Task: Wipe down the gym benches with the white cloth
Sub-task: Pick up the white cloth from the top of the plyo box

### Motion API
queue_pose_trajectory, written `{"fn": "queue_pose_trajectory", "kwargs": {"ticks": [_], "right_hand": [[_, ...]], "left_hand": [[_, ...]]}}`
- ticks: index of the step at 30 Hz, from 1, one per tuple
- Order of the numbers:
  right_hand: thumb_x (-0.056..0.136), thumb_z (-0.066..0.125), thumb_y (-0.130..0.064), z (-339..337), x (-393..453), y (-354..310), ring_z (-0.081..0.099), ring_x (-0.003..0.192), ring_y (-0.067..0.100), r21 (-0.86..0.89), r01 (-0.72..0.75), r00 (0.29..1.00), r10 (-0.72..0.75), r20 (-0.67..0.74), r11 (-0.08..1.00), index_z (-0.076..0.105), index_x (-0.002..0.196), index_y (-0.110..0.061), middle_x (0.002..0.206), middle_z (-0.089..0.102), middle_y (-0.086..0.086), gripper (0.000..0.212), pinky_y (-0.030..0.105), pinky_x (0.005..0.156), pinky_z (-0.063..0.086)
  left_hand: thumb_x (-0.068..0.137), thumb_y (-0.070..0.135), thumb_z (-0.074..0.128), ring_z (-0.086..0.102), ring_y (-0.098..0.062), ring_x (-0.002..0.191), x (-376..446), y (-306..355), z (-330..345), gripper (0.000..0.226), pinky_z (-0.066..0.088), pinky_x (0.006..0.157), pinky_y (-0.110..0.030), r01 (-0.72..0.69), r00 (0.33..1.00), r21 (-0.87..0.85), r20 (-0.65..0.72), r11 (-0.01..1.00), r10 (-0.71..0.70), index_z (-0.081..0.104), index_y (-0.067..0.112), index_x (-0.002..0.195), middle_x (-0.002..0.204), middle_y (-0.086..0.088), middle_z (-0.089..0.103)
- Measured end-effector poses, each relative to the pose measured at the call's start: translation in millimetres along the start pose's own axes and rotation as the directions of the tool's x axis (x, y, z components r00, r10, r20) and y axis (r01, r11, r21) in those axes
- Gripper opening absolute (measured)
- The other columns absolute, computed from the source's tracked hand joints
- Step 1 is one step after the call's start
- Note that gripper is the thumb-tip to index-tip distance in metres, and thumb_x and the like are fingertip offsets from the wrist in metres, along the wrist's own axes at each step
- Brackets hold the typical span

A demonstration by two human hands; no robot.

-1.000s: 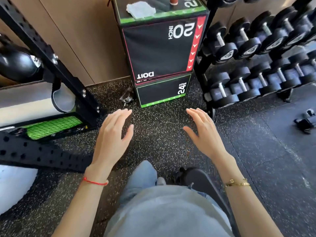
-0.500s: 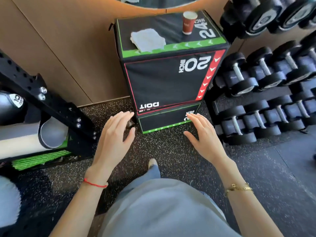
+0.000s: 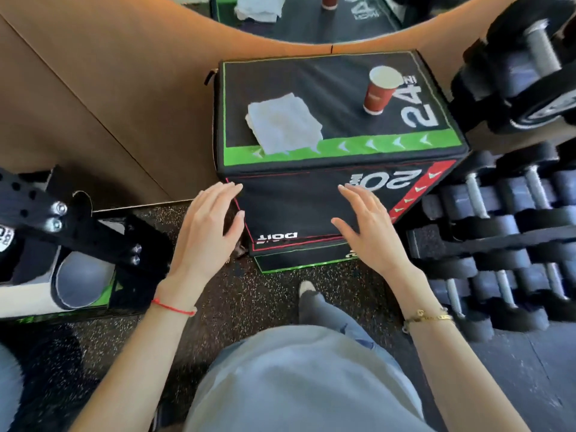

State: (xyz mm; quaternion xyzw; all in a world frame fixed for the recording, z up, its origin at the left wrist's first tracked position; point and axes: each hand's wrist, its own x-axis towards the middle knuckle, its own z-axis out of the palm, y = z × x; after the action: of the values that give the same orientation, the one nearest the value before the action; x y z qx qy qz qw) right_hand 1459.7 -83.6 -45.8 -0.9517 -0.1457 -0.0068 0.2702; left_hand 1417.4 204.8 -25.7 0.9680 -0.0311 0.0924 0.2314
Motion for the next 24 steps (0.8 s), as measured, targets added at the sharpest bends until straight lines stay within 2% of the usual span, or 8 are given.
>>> {"fn": "queue_pose_trajectory", "kwargs": {"ticks": [9,13,15,20,22,24], "right_hand": [[0.096,0.062,-0.032,3,155,32,0.028,0.146,0.032,-0.029,0.13,0.988,-0.127,0.086,0.991,0.039,0.148,-0.009,0.154,0.037,0.012,0.062,0.045,0.118,0.026],[0.096,0.059,-0.042,23,224,25,0.017,0.149,0.035,-0.071,0.168,0.973,-0.154,0.171,0.983,0.032,0.152,-0.013,0.159,0.027,0.013,0.069,0.047,0.121,0.019],[0.094,0.059,-0.048,38,254,18,0.014,0.15,0.035,-0.113,0.181,0.964,-0.154,0.218,0.977,0.028,0.154,-0.015,0.161,0.021,0.014,0.075,0.047,0.121,0.017],[0.09,0.055,-0.061,77,295,0,0.008,0.149,0.037,-0.22,0.169,0.944,-0.094,0.315,0.961,0.02,0.156,-0.02,0.163,0.01,0.015,0.085,0.049,0.12,0.012],[0.09,0.051,-0.064,91,298,-3,0.005,0.149,0.039,-0.276,0.139,0.946,-0.045,0.321,0.951,0.019,0.156,-0.023,0.164,0.006,0.014,0.084,0.051,0.12,0.008],[0.09,0.052,-0.063,100,296,-5,0.007,0.149,0.041,-0.295,0.098,0.961,-0.014,0.276,0.951,0.025,0.154,-0.025,0.164,0.01,0.013,0.079,0.05,0.119,0.009]], "left_hand": [[0.097,0.017,0.056,0.046,-0.021,0.136,98,1,31,0.041,0.034,0.116,-0.045,0.134,0.99,-0.013,-0.047,0.991,-0.135,0.054,0.009,0.137,0.14,-0.005,0.056],[0.097,0.019,0.056,0.043,-0.019,0.138,132,-9,39,0.043,0.03,0.119,-0.035,0.19,0.981,-0.015,-0.04,0.982,-0.19,0.052,0.011,0.139,0.142,-0.004,0.054],[0.097,0.019,0.056,0.043,-0.018,0.138,147,-16,40,0.044,0.029,0.119,-0.031,0.213,0.977,-0.01,-0.026,0.977,-0.213,0.051,0.012,0.14,0.142,-0.003,0.054],[0.098,0.019,0.055,0.043,-0.018,0.138,175,-35,37,0.044,0.031,0.119,-0.033,0.217,0.976,-0.004,0.014,0.976,-0.217,0.051,0.011,0.141,0.143,-0.004,0.053],[0.098,0.019,0.055,0.043,-0.019,0.138,184,-44,33,0.044,0.032,0.119,-0.038,0.21,0.977,-0.011,0.031,0.978,-0.209,0.051,0.011,0.141,0.143,-0.004,0.053],[0.099,0.02,0.054,0.042,-0.018,0.139,192,-54,29,0.044,0.032,0.119,-0.041,0.198,0.979,-0.014,0.057,0.98,-0.197,0.05,0.011,0.141,0.144,-0.004,0.052]]}}
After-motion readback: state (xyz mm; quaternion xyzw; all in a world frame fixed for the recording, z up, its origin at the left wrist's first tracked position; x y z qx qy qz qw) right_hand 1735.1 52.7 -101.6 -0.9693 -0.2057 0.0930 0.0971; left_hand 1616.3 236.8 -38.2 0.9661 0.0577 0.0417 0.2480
